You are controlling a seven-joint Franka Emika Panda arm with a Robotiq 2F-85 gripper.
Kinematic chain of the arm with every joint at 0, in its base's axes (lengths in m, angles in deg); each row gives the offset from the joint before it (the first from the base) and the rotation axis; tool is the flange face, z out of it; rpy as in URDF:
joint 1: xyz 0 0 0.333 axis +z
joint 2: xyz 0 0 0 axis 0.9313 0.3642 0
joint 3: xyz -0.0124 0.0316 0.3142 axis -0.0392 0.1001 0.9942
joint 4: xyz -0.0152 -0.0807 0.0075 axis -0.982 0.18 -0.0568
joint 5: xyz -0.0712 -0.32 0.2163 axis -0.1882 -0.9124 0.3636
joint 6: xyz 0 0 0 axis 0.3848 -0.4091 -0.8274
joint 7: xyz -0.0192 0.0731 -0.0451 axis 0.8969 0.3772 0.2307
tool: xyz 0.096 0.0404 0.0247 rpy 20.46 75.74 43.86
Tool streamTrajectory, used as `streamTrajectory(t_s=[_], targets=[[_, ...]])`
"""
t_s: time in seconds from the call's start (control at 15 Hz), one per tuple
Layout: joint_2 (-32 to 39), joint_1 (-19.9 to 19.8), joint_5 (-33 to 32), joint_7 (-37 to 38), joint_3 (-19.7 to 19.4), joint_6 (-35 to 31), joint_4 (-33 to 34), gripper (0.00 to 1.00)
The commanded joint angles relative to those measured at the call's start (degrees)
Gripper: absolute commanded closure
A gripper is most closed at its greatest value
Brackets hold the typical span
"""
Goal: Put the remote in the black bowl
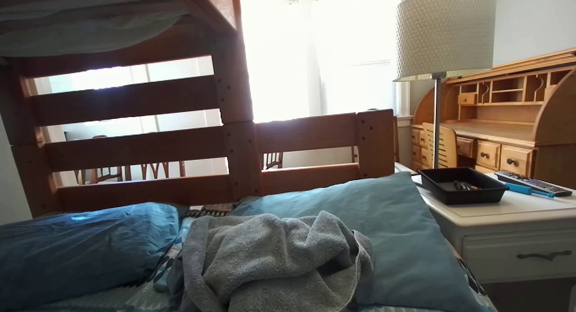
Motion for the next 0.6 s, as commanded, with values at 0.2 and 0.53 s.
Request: streamTrajectory(t_s=[0.2, 0.53], targets=[[21.33, -2.07, -5.8, 8.39, 0.65, -17.67, 9.94, 0.0], [31.21, -0.88, 0.26, 4.11, 4.2, -14.83, 19.42, 0.0]])
